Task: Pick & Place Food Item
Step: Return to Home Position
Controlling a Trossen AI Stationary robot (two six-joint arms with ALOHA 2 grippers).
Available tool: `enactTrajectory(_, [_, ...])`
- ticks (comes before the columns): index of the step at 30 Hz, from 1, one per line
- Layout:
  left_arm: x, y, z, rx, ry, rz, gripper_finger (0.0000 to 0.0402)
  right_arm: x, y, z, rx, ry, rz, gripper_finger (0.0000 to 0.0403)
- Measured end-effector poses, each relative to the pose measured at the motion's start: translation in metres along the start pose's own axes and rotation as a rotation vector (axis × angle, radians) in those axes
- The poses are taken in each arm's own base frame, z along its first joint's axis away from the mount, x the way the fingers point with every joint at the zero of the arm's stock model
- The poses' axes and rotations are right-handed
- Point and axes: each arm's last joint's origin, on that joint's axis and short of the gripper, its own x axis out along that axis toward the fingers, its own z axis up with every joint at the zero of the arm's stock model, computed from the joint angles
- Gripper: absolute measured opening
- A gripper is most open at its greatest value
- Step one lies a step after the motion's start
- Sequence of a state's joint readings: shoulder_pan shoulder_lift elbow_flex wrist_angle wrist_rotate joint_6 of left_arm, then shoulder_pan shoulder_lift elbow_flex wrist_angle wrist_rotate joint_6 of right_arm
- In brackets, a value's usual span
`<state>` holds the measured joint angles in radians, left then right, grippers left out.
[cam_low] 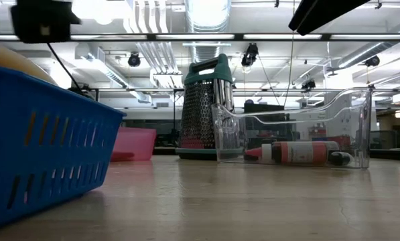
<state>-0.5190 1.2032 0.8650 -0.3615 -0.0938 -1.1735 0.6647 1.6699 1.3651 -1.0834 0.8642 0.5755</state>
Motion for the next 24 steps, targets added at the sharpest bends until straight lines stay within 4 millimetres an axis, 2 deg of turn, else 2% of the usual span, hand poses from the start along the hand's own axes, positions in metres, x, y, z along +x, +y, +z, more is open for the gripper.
enactTrajectory(3, [-0.002, 0.000, 0.003, 0.045, -0.099, 0.026, 0.0291, 0.000, 0.000, 0.000, 0.001, -0.001, 0.001, 0.0238])
enactTrajectory(12, [-0.006, -0.008, 0.014, 0.033, -0.353, 0.016, 0.0291, 0.000, 0.000, 0.000, 0.005, -0.004, 0.002, 0.0244])
enactTrajectory(18, [-0.009, -0.012, 0.020, 0.365, -0.519, 0.119, 0.0291, 0.000, 0.001, 0.002, 0.017, -0.012, 0.008, 0.0237])
enactTrajectory(24, [-0.015, -0.015, 0.029, 0.668, -0.732, 0.387, 0.0291, 0.000, 0.001, 0.002, 0.018, -0.014, 0.009, 0.0242])
